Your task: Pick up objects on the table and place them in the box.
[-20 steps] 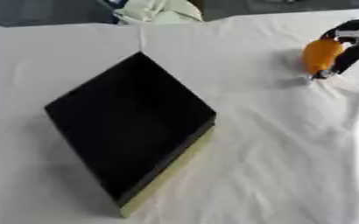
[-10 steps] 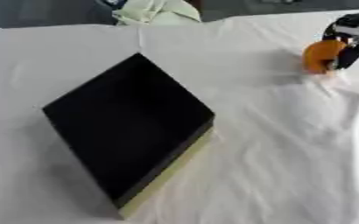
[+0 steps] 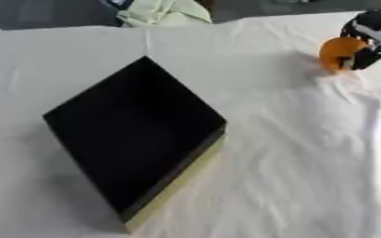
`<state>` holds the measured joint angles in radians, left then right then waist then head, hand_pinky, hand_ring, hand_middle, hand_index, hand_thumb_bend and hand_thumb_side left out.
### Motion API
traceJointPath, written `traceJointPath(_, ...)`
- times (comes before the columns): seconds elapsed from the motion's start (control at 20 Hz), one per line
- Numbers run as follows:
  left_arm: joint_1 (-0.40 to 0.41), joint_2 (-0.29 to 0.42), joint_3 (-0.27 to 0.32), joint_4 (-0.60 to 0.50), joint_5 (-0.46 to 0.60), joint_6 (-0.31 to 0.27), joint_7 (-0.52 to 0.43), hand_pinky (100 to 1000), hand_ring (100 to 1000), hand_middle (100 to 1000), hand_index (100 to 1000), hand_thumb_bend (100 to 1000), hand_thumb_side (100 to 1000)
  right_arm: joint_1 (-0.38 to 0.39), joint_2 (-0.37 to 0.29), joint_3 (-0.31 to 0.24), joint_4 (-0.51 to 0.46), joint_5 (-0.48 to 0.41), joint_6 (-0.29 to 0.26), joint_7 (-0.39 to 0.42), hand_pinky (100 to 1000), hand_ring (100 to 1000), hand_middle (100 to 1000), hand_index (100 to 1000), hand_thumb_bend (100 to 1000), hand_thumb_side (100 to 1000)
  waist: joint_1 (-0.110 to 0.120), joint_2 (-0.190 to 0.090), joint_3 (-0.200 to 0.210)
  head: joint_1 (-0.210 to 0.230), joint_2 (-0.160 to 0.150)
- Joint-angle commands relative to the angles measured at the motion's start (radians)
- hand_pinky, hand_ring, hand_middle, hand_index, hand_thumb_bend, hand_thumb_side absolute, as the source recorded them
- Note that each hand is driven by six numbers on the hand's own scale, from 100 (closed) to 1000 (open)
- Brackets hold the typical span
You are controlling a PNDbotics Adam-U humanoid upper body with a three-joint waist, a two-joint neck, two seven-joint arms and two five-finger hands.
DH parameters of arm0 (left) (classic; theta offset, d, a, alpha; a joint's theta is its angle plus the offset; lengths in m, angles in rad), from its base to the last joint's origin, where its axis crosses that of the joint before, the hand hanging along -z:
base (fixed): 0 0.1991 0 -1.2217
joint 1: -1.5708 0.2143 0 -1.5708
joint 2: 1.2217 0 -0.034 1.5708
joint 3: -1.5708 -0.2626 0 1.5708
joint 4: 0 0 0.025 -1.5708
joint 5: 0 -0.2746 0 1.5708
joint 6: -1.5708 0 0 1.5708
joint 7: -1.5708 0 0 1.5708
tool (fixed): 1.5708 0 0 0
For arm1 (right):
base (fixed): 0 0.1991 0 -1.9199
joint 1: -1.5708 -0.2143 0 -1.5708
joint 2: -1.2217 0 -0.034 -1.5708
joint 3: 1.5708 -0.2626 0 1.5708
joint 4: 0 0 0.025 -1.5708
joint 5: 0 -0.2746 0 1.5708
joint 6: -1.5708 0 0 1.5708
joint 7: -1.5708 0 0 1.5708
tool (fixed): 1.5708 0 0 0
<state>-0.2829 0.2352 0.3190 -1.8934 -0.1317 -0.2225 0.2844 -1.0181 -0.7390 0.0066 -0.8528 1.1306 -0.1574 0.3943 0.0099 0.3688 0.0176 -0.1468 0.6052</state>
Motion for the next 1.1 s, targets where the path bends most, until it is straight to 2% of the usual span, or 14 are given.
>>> traceJointPath(0.05, -0.009, 0.018, 0.007, -0.014, -0.001, -0.001, -0.001, 431, 481, 623, 491, 100, 680, -0.007, -0.065, -0.007, -0.069, -0.045, -0.006, 0.002, 411, 489, 483, 642, 119, 100, -0.003, -0.032, -0.003, 0.002, -0.006)
traceJointPath(0.3, -0.009, 0.023, 0.006, -0.016, -0.002, 0.0, 0.002, 433, 483, 623, 494, 103, 674, 0.024, -0.113, 0.012, -0.205, -0.134, -0.027, 0.039, 434, 496, 487, 649, 102, 100, -0.005, -0.047, -0.009, 0.012, 0.008)
traceJointPath(0.65, -0.007, 0.027, 0.003, -0.02, -0.003, 0.004, 0.003, 435, 485, 623, 497, 110, 667, 0.063, -0.17, 0.068, -0.455, -0.329, -0.059, 0.138, 459, 509, 499, 664, 100, 100, -0.012, -0.068, -0.01, 0.027, 0.031)
traceJointPath(0.9, -0.008, 0.029, 0.0, -0.024, -0.003, 0.008, 0.004, 436, 486, 624, 499, 116, 663, 0.065, -0.18, 0.12, -0.627, -0.437, -0.071, 0.195, 462, 510, 504, 668, 100, 100, -0.019, -0.078, -0.003, 0.029, 0.043)
traceJointPath(1.1, -0.013, 0.032, -0.002, -0.027, -0.003, 0.008, 0.006, 438, 487, 624, 501, 122, 656, 0.047, -0.163, 0.173, -0.75, -0.507, -0.077, 0.231, 460, 509, 503, 666, 100, 100, -0.023, -0.082, 0.008, 0.037, 0.051)
